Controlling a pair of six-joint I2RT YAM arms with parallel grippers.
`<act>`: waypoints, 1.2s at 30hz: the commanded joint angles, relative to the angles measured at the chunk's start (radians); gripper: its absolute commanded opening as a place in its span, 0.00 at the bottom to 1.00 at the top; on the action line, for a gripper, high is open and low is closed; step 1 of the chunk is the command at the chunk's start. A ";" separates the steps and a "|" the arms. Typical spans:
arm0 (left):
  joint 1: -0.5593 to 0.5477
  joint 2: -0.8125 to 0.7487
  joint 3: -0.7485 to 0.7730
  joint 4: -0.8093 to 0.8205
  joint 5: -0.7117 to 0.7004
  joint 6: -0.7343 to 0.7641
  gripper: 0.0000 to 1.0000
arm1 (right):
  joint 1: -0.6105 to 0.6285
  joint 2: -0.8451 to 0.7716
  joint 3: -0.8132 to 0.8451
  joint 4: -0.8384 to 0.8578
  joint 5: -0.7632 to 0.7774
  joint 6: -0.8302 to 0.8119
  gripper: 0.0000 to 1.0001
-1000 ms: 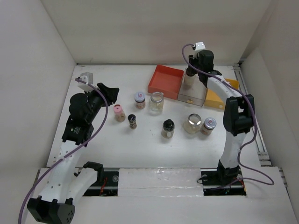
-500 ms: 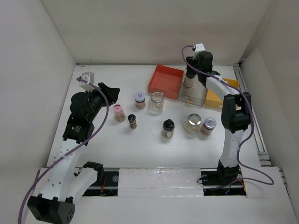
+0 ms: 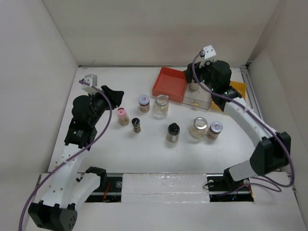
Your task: Organize the condiment bottles
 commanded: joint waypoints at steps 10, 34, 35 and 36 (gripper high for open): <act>0.004 -0.041 -0.008 0.064 0.040 -0.015 0.43 | 0.376 -0.400 -0.471 -0.142 -0.037 0.081 0.81; 0.004 -0.041 -0.008 0.064 0.049 -0.015 0.42 | 0.493 -0.318 -0.565 -0.116 0.104 0.156 0.59; 0.004 -0.041 -0.008 0.064 0.049 -0.015 0.42 | 0.493 -0.307 -0.565 -0.116 0.104 0.156 0.54; 0.004 -0.041 -0.008 0.064 0.049 -0.015 0.42 | 0.493 -0.307 -0.565 -0.107 0.095 0.156 0.47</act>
